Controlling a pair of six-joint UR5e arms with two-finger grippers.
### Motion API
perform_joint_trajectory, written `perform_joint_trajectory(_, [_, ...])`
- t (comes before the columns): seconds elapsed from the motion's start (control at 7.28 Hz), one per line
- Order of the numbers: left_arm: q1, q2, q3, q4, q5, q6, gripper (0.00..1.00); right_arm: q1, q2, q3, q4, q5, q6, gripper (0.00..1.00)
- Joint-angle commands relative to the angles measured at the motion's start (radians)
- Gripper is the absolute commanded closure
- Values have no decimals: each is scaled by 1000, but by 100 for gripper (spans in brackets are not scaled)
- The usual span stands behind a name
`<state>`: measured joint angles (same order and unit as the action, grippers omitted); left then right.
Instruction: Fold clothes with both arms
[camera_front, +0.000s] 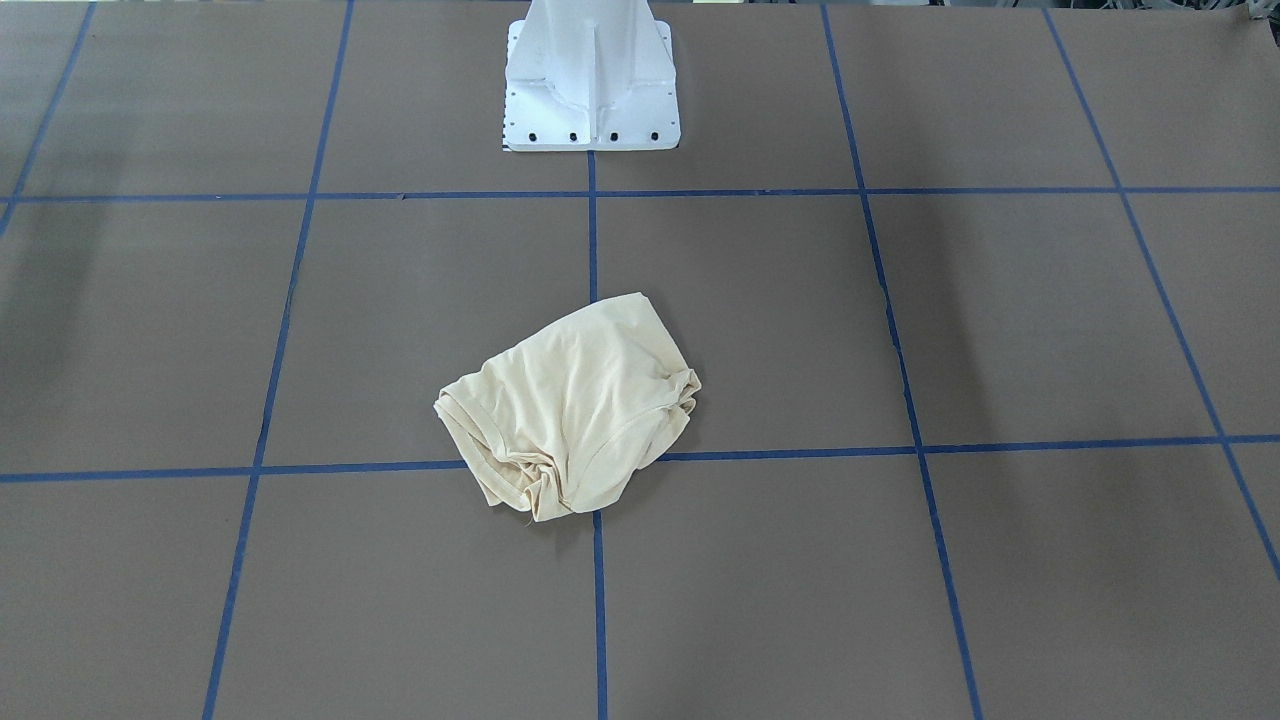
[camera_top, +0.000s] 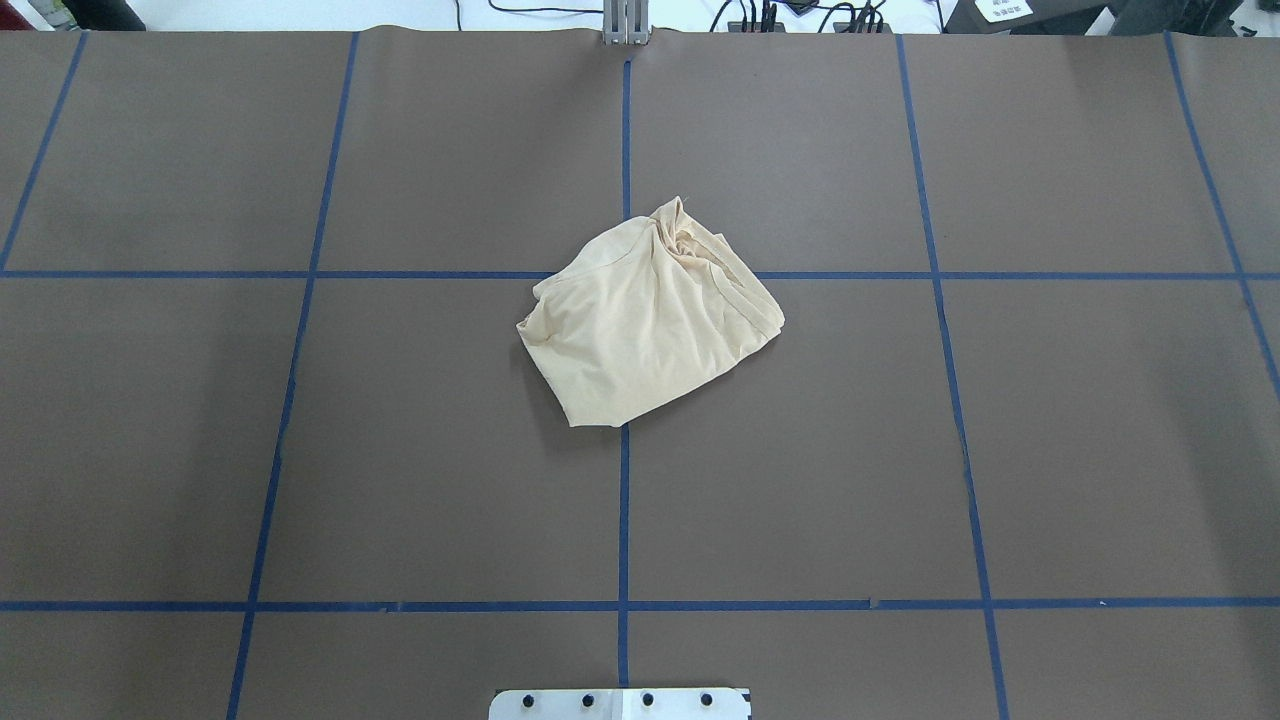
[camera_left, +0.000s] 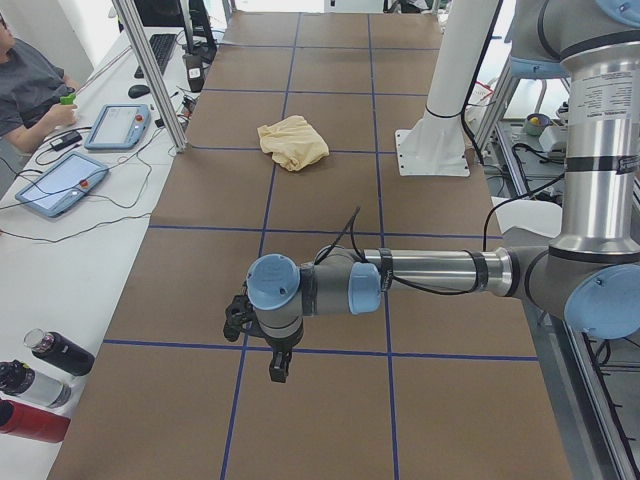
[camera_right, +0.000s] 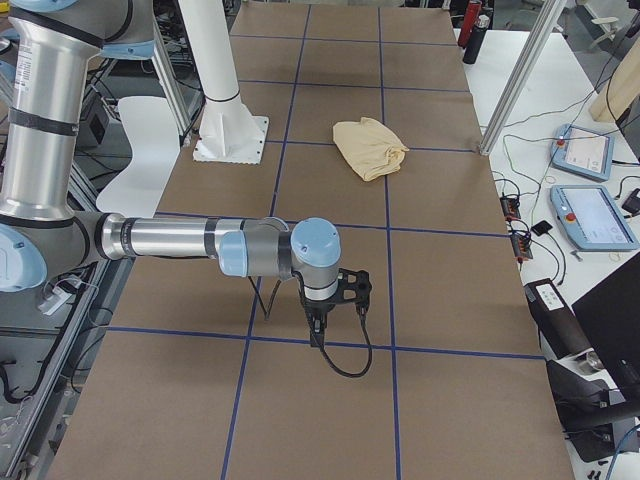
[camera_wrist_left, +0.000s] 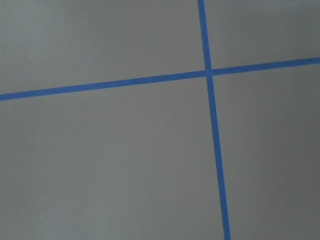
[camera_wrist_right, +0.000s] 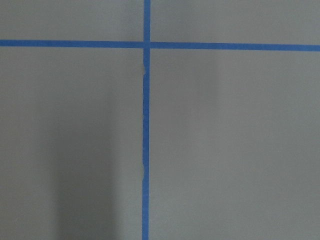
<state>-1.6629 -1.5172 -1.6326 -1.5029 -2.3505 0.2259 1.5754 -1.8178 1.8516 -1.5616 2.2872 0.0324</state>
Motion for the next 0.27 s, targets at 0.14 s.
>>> perform_joint_trajectory(0.14, [0, 0, -3, -2, 0, 3, 0, 0, -8, 0, 0, 0, 0, 0])
